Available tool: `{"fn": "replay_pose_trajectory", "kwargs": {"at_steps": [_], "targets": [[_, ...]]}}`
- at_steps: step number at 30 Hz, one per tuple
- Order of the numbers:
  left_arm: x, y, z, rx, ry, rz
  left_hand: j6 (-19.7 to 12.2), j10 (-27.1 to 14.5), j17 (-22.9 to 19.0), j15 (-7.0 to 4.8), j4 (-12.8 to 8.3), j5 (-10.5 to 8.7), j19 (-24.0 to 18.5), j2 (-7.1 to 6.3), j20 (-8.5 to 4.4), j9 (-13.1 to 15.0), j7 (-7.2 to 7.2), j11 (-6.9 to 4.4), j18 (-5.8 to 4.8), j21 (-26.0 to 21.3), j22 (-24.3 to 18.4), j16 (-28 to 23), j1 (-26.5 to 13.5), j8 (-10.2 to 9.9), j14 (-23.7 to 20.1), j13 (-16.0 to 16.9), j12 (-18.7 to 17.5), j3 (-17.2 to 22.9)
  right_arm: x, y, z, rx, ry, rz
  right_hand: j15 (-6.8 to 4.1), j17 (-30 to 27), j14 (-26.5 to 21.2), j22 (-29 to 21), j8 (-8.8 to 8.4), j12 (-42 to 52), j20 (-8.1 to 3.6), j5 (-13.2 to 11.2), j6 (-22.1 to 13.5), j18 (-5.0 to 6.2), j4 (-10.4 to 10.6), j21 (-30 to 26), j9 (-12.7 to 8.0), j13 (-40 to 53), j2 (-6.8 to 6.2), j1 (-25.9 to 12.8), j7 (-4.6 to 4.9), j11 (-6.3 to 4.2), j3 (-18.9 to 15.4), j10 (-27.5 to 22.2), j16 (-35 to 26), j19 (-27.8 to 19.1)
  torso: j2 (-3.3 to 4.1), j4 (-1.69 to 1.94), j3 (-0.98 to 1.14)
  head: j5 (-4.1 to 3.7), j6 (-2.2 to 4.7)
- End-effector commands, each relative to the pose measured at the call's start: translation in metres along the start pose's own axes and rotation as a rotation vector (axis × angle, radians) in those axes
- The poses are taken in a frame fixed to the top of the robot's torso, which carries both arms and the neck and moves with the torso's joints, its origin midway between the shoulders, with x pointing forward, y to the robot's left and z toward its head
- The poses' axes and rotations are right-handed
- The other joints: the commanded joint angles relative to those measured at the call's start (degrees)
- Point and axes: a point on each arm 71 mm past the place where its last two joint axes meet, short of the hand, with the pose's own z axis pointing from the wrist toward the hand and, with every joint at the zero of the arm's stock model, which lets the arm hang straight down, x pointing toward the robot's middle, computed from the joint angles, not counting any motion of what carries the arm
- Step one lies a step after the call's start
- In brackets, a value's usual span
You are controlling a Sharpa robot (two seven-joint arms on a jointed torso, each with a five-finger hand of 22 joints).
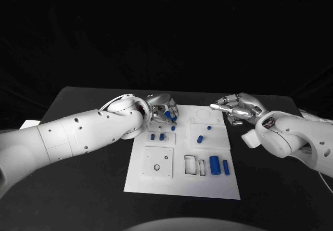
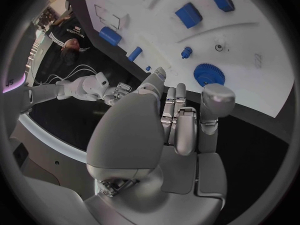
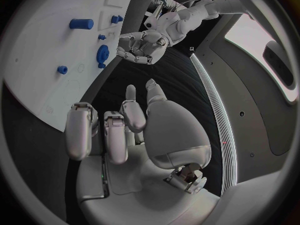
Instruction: Assemble the parts on the task board
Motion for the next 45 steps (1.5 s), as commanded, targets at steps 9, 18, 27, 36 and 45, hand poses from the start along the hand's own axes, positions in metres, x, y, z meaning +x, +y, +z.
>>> {"fn": "replay_pose_trajectory", "kwargs": {"at_steps": [9, 18, 27, 36, 45], "targets": [[0.012, -0.001, 0.01, -0.039, 0.106, 0.22, 2.29, 2.21, 0.64, -0.89, 0.04, -0.26, 2.08, 0.18, -0.94, -0.53, -0.35, -0.36, -0.29, -0.93, -0.76, -0.08, 0.17, -0.97, 3.32, -1.78, -1.44, 0.5, 0.002, 0.001, 0.0, -0.012, 0.018, 0.005, 0.22, 15.07, 5.98, 0.05, -0.35, 18.92, 0.01, 0.27, 0.35, 0.33, -0.12, -0.26, 0.05, 19.38, 0.65, -0.05, -0.13, -1.22, -0.25, 5.64, 0.23, -0.33, 0.0, 0.06, -0.02, -0.48, -0.15], [0.016, -0.002, 0.014, -0.045, 0.14, 0.236, 3.63, 3.75, 0.33, -0.76, 0.06, -0.23, 2.22, 0.28, -0.97, -0.91, -0.34, -0.41, -0.19, -1.9, -1.48, -0.04, 0.54, -1.8, 3.37, -3.18, -3.12, 1.72, 0.003, 0.002, 0.001, -0.014, 0.021, 0.006, 0.22, 15.07, 5.98, 0.05, -0.35, 18.92, 0.01, 0.27, 0.35, 0.33, -0.12, -0.26, 0.05, 19.38, 0.65, -0.05, -0.13, -1.22, -0.25, 5.64, 0.23, -0.33, 0.0, 0.08, -0.03, -0.54, -0.22], [0.021, -0.004, 0.018, -0.046, 0.146, 0.242, 4.55, 5.17, 0.14, -0.54, -0.2, -0.15, 2.35, 0.61, -0.85, -1.29, -0.16, -0.38, -0.19, -2.34, -1.75, 0.07, 1.33, -2.69, 3.37, -4.32, -4.65, 3.66, 0.004, 0.002, 0.001, -0.015, 0.023, 0.007, 0.22, 15.07, 5.98, 0.05, -0.35, 18.92, 0.01, 0.27, 0.35, 0.33, -0.12, -0.26, 0.05, 19.38, 0.65, -0.05, -0.13, -1.22, -0.25, 5.64, 0.23, -0.33, 0.01, 0.04, -0.02, -0.65, -0.37], [0.026, -0.008, 0.022, -0.045, 0.157, 0.247, 5.69, 6.79, 0.16, -0.52, -0.78, -0.18, 2.49, 0.47, -0.83, -1.62, -0.12, -0.43, -0.17, -2.58, -1.83, 0.33, 1.91, -3.52, 3.38, -5.4, -6.18, 6.66, 0.005, 0.002, 0.001, -0.016, 0.025, 0.008, 0.21, 15.07, 5.98, 0.08, -0.45, 18.93, 0.0, 0.28, 0.39, 0.32, -0.19, -0.25, 0.08, 19.39, 0.75, 0.04, -0.14, -1.22, -0.24, 5.65, 0.23, -0.31, -0.02, 0.03, 0.01, -0.77, -0.53], [0.03, -0.008, 0.023, -0.056, 0.178, 0.253, 6.24, 7.62, 0.11, -0.58, -1.08, -0.19, 2.56, 0.15, -0.88, -1.78, -0.16, -0.51, -0.15, -2.72, -1.87, 0.42, 1.72, -3.97, 3.37, -5.87, -6.95, 8.19, 0.005, 0.003, 0.0, -0.017, 0.026, 0.008, 0.21, 15.07, 5.98, 0.08, -0.45, 18.93, 0.0, 0.28, 0.39, 0.32, -0.19, -0.25, 0.08, 19.39, 0.75, 0.04, -0.14, -1.22, -0.24, 5.65, 0.23, -0.31, -0.05, 0.09, 0.02, -0.85, -0.71]]}}
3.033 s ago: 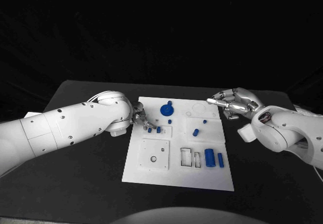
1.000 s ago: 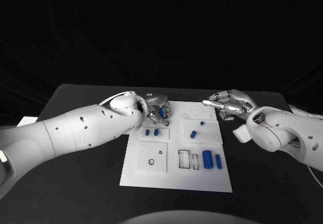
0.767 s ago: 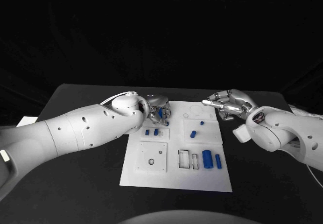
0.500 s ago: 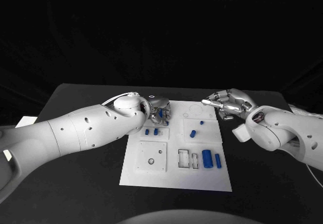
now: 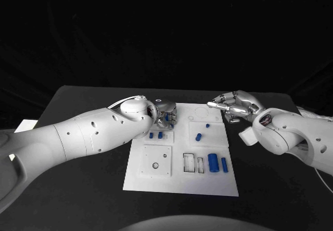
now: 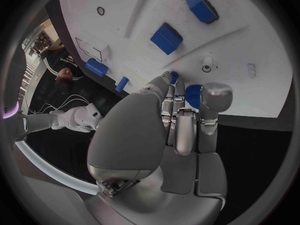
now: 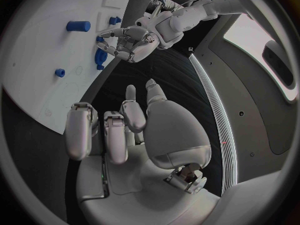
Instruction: Assemble the parts on the task board
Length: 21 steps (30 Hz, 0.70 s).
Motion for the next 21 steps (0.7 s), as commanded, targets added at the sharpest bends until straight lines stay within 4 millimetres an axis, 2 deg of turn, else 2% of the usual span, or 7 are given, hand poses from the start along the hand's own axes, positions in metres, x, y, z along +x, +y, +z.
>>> {"fn": "replay_pose_trajectory", "kwargs": {"at_steps": [1, 13, 21], "targets": [[0.0023, -0.0005, 0.0009, -0.009, 0.03, 0.016, 0.41, 0.5, 0.14, -0.18, 0.0, -0.19, 2.68, -0.39, -0.35, -0.05, -0.05, -0.06, -0.16, -0.34, -0.05, 0.2, -0.04, -0.19, 3.37, -0.05, -0.37, 0.25, 0.002, 0.001, 0.0, -0.011, 0.017, 0.004, 0.2, 15.09, 5.98, 0.05, -0.2, 18.92, 0.0, 0.28, 0.39, 0.32, -0.19, -0.25, 0.05, 19.39, 0.75, 0.04, -0.13, -1.38, -0.24, 5.67, 0.23, -0.31, -0.03, 0.02, -0.01, -0.02, -0.09], [0.0049, 0.0026, 0.0018, -0.037, 0.061, 0.022, 0.38, 0.8, -0.01, -0.01, -0.33, -0.26, 2.73, -1.12, -0.32, -0.37, 0.19, 0.14, -0.19, -0.54, -0.12, 0.26, -0.74, -1.05, 3.33, -0.59, -1.44, 1.77, 0.0021, 0.0011, 0.0, -0.011, 0.018, 0.004, 0.2, 15.09, 5.98, 0.05, -0.2, 18.92, 0.0, 0.28, 0.39, 0.32, -0.19, -0.25, 0.05, 19.39, 0.75, 0.04, -0.13, -1.38, -0.24, 5.67, 0.23, -0.31, -0.04, 0.07, -0.03, -0.14, -0.15], [0.0063, 0.0014, 0.0035, -0.034, 0.062, 0.021, 0.89, 1.59, 0.04, 0.12, -0.91, -0.27, 2.79, -0.72, -0.2, -0.55, 0.43, 0.24, -0.25, -0.55, -0.03, 0.42, -0.73, -1.53, 3.32, -0.88, -2.07, 3.96, 0.0027, 0.0013, 0.0002, -0.012, 0.019, 0.004, 0.2, 15.09, 5.98, 0.05, -0.2, 18.92, 0.0, 0.28, 0.39, 0.32, -0.19, -0.25, 0.05, 19.39, 0.75, 0.04, -0.13, -1.38, -0.24, 5.67, 0.23, -0.31, -0.04, 0.03, -0.02, -0.13, -0.17]]}}
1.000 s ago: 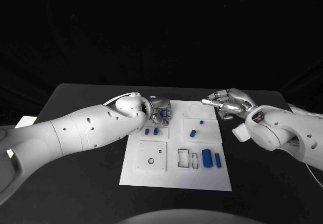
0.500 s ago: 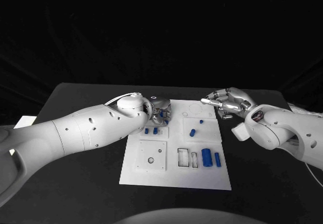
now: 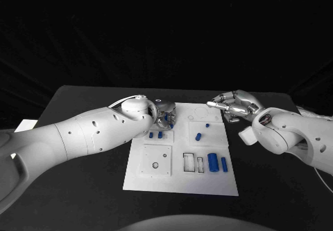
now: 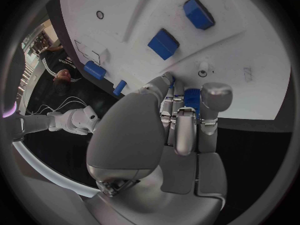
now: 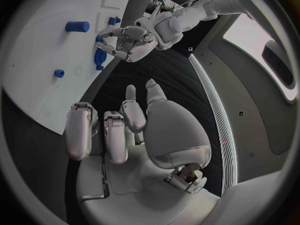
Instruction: Assemble the parts on the task board
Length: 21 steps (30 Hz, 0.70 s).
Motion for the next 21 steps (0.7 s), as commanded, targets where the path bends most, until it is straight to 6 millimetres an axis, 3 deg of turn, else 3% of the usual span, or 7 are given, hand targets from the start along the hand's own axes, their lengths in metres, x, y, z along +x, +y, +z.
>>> {"fn": "replay_pose_trajectory", "kwargs": {"at_steps": [1, 15, 18, 21], "targets": [[0.0057, 0.0001, 0.0012, -0.008, 0.032, 0.01, 0.7, 0.63, 0.07, 0.1, -0.26, -0.35, 2.8, 0.21, -0.21, -0.05, 0.02, -0.06, -0.25, -0.31, 0.04, 0.44, 0.04, -0.35, 3.32, -0.12, -0.39, 1.12, 0.0023, 0.0011, 0.0002, -0.011, 0.018, 0.004, 0.2, 15.06, 5.98, 0.06, -0.22, 18.92, 0.0, 0.28, 0.39, 0.32, -0.19, -0.25, 0.07, 19.39, 0.75, 0.04, -0.14, -1.38, -0.24, 5.66, 0.23, -0.31, 0.01, -0.03, 0.01, 0.01, -0.02], [0.0055, 0.0028, -0.0003, 0.005, -0.031, -0.015, 3.6, 4.08, 0.19, -0.05, -2.35, -1.07, 3.0, 0.45, -0.4, -0.01, -0.09, -0.31, -0.29, -0.15, 0.44, 0.85, -1.88, -1.14, 3.32, -0.47, -3.18, 6.38, 0.0028, 0.0014, 0.0003, -0.012, 0.02, 0.004, 0.2, 15.06, 5.98, 0.1, -0.3, 18.96, 0.0, 0.27, 0.45, 0.31, -0.23, -0.22, 0.12, 19.43, 0.85, 0.07, -0.14, -1.39, -0.24, 5.7, 0.23, -0.28, -0.02, -0.02, 0.02, -0.09, -0.02], [0.0027, 0.0051, -0.0028, 0.008, -0.064, -0.035, 2.97, 3.47, -1.0, 0.27, -2.74, -1.03, 3.39, 0.13, -0.25, -0.29, 0.36, 0.17, -1.07, 3.67, 3.62, 0.35, -2.45, -1.97, 3.1, -0.8, -4.45, 7.43, 0.0028, 0.0014, 0.0003, -0.012, 0.02, 0.004, 0.2, 15.06, 5.98, 0.1, -0.3, 18.96, 0.0, 0.27, 0.45, 0.31, -0.23, -0.22, 0.12, 19.43, 0.85, 0.07, -0.14, -1.39, -0.24, 5.7, 0.23, -0.28, 0.0, -0.01, 0.02, -0.13, 0.04], [-0.0001, 0.0072, -0.006, 0.011, -0.093, -0.053, 2.94, 3.5, -1.36, 0.4, -2.98, -1.06, 3.5, -0.15, -0.16, -0.38, 0.48, 0.32, -1.26, 4.55, 4.36, 0.23, -2.86, -2.27, 3.05, -0.92, -4.98, 7.98, 0.0026, 0.0013, 0.0002, -0.012, 0.019, 0.004, 0.2, 15.06, 5.98, 0.1, -0.3, 18.96, 0.0, 0.27, 0.45, 0.31, -0.23, -0.22, 0.12, 19.43, 0.85, 0.07, -0.14, -1.39, -0.24, 5.7, 0.23, -0.28, -0.03, -0.03, 0.04, -0.2, 0.2]]}}
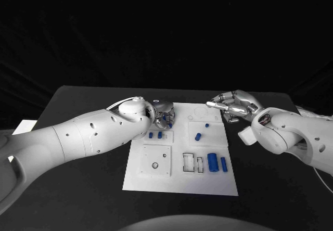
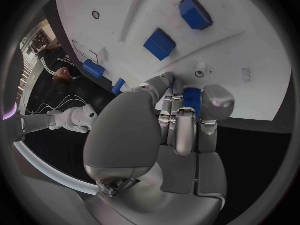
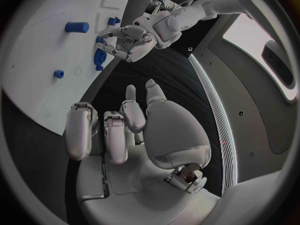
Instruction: Assemble the parts on the task board
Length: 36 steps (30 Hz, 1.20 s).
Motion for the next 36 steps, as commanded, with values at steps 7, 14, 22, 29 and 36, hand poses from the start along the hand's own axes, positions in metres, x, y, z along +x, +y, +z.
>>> {"fn": "replay_pose_trajectory", "kwargs": {"at_steps": [7, 14, 22, 29, 36], "targets": [[-0.012, 0.004, -0.012, 0.024, -0.108, -0.08, 0.3, 0.42, -0.48, 0.43, -0.17, -0.27, 3.63, -0.42, -0.13, -0.16, 0.34, 0.27, -0.78, 1.51, 1.26, -0.38, -1.04, -0.39, 3.01, 0.08, -0.61, 0.83, 0.001, 0.001, 0.0, -0.009, 0.013, 0.002, 0.18, 15.06, 5.97, 0.1, -0.43, 18.85, -0.01, 0.25, 0.61, 0.3, -0.14, -0.2, 0.12, 19.53, 0.94, -0.31, -0.17, -1.38, -0.18, 5.81, 0.23, -0.25, -0.04, 0.08, -0.01, -0.17, 0.23], [-0.02, 0.011, -0.026, 0.02, -0.125, -0.129, 0.58, 0.8, -0.63, 0.42, -0.37, -0.29, 3.7, -0.57, -0.13, -0.16, 0.33, 0.24, -0.87, 2.12, 1.78, -0.4, -1.37, -0.46, 2.99, 0.08, -0.83, 1.16, 0.002, 0.0, 0.001, -0.009, 0.014, 0.002, 0.18, 15.06, 5.97, 0.1, -0.43, 18.85, -0.01, 0.25, 0.61, 0.3, -0.14, -0.2, 0.12, 19.53, 0.94, -0.31, -0.17, -1.38, -0.18, 5.81, 0.23, -0.25, -0.09, 0.13, 0.05, 0.07, 0.48], [-0.02, 0.027, -0.041, -0.016, -0.097, -0.165, 0.79, 1.09, -0.83, 0.41, -0.47, -0.34, 3.74, -0.84, -0.13, -0.17, 0.3, 0.23, -0.94, 2.56, 2.16, -0.45, -1.86, -0.56, 2.96, 0.06, -1.08, 1.29, 0.002, 0.0, 0.002, -0.009, 0.013, 0.002, 0.18, 15.06, 5.97, 0.1, -0.43, 18.85, -0.01, 0.25, 0.61, 0.3, -0.14, -0.2, 0.12, 19.53, 0.94, -0.31, -0.17, -1.38, -0.18, 5.81, 0.23, -0.25, -0.05, 0.15, -0.01, 0.25, 0.67], [-0.018, 0.037, -0.045, -0.044, -0.074, -0.173, 0.84, 1.17, -0.88, 0.41, -0.48, -0.36, 3.74, -0.92, -0.13, -0.18, 0.28, 0.22, -0.96, 2.69, 2.27, -0.46, -2.06, -0.6, 2.95, 0.05, -1.17, 1.31, 0.001, 0.0, 0.002, -0.009, 0.013, 0.002, 0.18, 15.06, 5.97, 0.1, -0.43, 18.85, -0.01, 0.25, 0.61, 0.3, -0.14, -0.2, 0.12, 19.53, 0.94, -0.31, -0.17, -1.38, -0.18, 5.81, 0.23, -0.25, -0.04, 0.07, -0.02, 0.41, 0.62], [-0.014, 0.043, -0.044, -0.065, -0.055, -0.173, 0.92, 1.28, -0.93, 0.4, -0.49, -0.36, 3.76, -0.96, -0.13, -0.18, 0.24, 0.19, -1.01, 2.99, 2.53, -0.47, -2.22, -0.63, 2.94, 0.05, -1.25, 1.37, 0.002, 0.0, 0.002, -0.01, 0.014, 0.002, 0.18, 15.06, 5.97, 0.1, -0.43, 18.85, -0.01, 0.25, 0.61, 0.3, -0.14, -0.2, 0.12, 19.53, 0.94, -0.31, -0.17, -1.38, -0.18, 5.81, 0.23, -0.25, 0.02, 0.06, -0.06, 0.56, 0.61]]}}
